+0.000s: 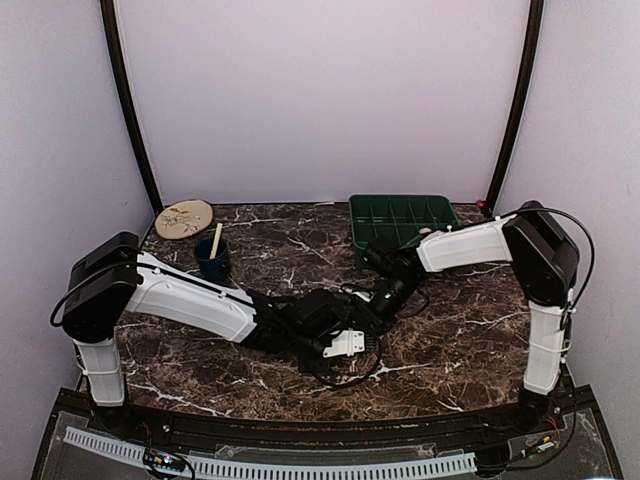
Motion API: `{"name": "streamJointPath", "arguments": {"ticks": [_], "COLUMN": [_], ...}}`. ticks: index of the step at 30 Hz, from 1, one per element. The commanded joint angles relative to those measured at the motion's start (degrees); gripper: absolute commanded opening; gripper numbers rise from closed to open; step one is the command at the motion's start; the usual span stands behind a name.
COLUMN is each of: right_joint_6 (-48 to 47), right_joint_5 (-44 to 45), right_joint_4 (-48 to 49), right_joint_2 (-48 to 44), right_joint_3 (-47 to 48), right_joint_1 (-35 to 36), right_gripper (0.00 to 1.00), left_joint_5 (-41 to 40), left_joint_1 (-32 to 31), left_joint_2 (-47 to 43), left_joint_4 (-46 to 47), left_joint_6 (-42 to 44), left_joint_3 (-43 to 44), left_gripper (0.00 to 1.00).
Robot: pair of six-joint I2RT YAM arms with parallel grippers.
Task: Roll the socks
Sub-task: Roll the sock at the center of the board, then move the storage box to the center of the board.
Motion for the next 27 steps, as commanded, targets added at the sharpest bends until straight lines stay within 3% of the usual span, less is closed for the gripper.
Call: {"name": "streamJointPath", "arguments": {"ticks": [1,13,19,27], "right_joint_6": [3.26,9.96,11.19,11.49], "right_joint_5": [2.45,10.4,21.46,44.74], "right_joint_4": [5.11,11.81,11.35,10.79], "right_joint_2": [-5.4,-15.51,-21.2,-26.86], "right_joint_3": [-4.49,-10.78,-8.55,-4.49], "right_joint_1": [-2.19,-6.28,-6.88,-8.03], "right_gripper": [0.59,0.6,0.57,0.49], "left_joint_5": [9.57,13.92,15.98,17.7], "left_joint_1": [-0.48,1.63,3.16,7.62], "left_joint_2": [4.45,6.1,5.1,2.61], "left_joint_4": [-13.65,-17.45,-17.95,-16.36], "left_joint_6": [-5.73,-16.03,-20.4,-27.62], "left_joint_3": [-0.99,3.17,6.22,12.44], "left_gripper": [0.04,0.0,0.0,0.0]}}
